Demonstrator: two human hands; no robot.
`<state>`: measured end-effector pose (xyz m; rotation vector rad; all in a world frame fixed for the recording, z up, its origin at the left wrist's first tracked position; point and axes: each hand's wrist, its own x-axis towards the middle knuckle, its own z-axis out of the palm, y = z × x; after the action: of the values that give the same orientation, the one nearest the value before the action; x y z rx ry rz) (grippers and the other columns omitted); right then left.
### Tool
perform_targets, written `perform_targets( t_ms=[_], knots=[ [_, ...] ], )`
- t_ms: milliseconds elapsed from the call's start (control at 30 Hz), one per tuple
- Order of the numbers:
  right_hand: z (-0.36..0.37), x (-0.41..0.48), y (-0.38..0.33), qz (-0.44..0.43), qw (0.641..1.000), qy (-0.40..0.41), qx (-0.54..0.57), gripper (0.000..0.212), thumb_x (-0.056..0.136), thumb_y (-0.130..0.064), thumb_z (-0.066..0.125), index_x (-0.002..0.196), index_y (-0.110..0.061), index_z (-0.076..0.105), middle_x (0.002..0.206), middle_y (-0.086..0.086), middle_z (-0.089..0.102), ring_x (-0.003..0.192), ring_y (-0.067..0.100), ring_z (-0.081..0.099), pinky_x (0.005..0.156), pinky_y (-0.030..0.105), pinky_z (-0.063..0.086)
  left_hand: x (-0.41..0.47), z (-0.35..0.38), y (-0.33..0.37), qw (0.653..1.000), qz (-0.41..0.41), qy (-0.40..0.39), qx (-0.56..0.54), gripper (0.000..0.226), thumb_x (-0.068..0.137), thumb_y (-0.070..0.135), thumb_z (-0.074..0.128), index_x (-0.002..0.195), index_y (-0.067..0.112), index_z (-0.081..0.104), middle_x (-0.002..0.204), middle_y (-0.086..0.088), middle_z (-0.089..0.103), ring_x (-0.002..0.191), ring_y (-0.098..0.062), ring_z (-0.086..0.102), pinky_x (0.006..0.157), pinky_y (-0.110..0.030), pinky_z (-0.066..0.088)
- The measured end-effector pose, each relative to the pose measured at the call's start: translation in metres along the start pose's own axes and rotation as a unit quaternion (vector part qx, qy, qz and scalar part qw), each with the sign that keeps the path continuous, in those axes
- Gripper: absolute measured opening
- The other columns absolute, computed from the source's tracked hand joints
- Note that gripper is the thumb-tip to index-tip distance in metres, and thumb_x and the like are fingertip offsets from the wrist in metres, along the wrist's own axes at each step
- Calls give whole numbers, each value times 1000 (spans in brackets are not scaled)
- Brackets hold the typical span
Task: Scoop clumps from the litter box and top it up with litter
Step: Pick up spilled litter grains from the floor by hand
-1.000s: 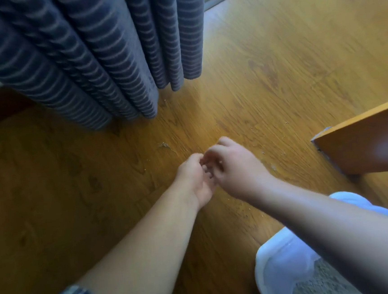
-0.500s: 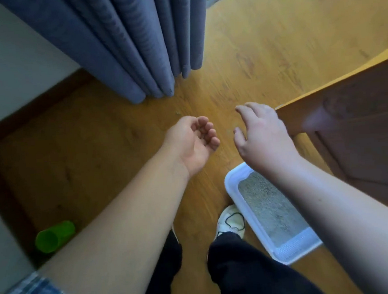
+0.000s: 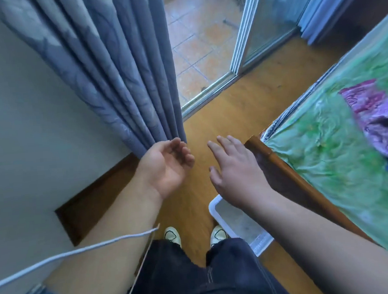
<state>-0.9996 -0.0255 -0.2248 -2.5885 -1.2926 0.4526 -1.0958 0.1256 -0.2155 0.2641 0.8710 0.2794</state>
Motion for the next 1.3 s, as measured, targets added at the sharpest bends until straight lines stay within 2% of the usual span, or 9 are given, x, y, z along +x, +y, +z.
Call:
perform_targets(
  t_ms=[233, 400, 567, 667, 733, 867, 933, 1100, 1300],
  knots=[
    [-58, -46, -14, 32, 999, 37, -17, 61, 100, -43, 35, 157, -29, 18, 166, -1, 12, 153, 20, 2, 124, 42, 11, -50, 45, -1, 998, -19, -57, 11, 31, 100, 17, 43, 82, 5, 64, 74, -10, 59, 61, -20, 60, 55, -31, 54],
    [-68, -58, -35, 71, 995, 69, -21, 62, 100, -43, 34, 158, -29, 17, 167, 0, 10, 153, 21, 1, 123, 41, 8, -62, 61, 17, 993, -43, -89, 61, 27, 101, 21, 46, 92, 5, 66, 78, -10, 61, 70, -20, 60, 66, -30, 55],
    [-77, -76, -50, 158, 980, 124, -11, 62, 100, -43, 33, 158, -28, 16, 166, 1, 10, 153, 21, -1, 122, 37, 3, -70, 83, 28, 968, -111, -145, 171, 21, 99, 18, 50, 96, 4, 66, 81, -10, 62, 75, -21, 60, 72, -31, 53],
    [-76, -111, -44, 239, 956, 168, -12, 63, 98, -43, 33, 158, -25, 20, 165, 4, 15, 152, 23, 3, 122, 35, 3, -71, 98, 15, 945, -164, -183, 218, 20, 99, 13, 47, 97, 3, 65, 82, -11, 62, 76, -22, 59, 77, -30, 51],
    [-71, -147, -37, 310, 933, 182, -13, 64, 98, -44, 35, 157, -23, 21, 165, 5, 16, 152, 25, 7, 123, 36, 6, -76, 107, -7, 923, -203, -211, 251, 22, 99, 9, 43, 95, 2, 64, 82, -12, 63, 77, -22, 61, 80, -31, 51],
    [-65, -239, -35, 436, 873, 217, -23, 64, 97, -44, 38, 156, -21, 26, 163, 6, 21, 151, 26, 13, 123, 37, 12, -104, 114, -82, 871, -291, -239, 317, 26, 97, 6, 39, 96, -3, 64, 83, -15, 70, 80, -24, 66, 68, -32, 60],
    [-61, -288, -38, 487, 840, 238, -19, 62, 98, -42, 42, 155, -22, 27, 163, 3, 22, 151, 24, 13, 123, 36, 14, -126, 114, -125, 835, -336, -259, 350, 24, 95, 3, 42, 102, -6, 63, 88, -17, 71, 81, -26, 70, 69, -34, 62],
    [-48, -412, -41, 603, 737, 306, -21, 61, 96, -39, 51, 152, -19, 38, 158, 6, 34, 149, 27, 23, 121, 40, 24, -194, 112, -232, 753, -403, -307, 420, 30, 94, 0, 45, 117, -11, 60, 104, -22, 70, 87, -32, 74, 73, -40, 62],
    [-25, -566, -44, 705, 622, 339, -21, 60, 97, -40, 49, 152, -24, 36, 160, 1, 32, 150, 24, 20, 119, 41, 29, -302, 95, -383, 669, -447, -362, 471, 27, 93, -1, 43, 110, -11, 61, 96, -23, 72, 93, -34, 70, 78, -43, 60]
  ],
)
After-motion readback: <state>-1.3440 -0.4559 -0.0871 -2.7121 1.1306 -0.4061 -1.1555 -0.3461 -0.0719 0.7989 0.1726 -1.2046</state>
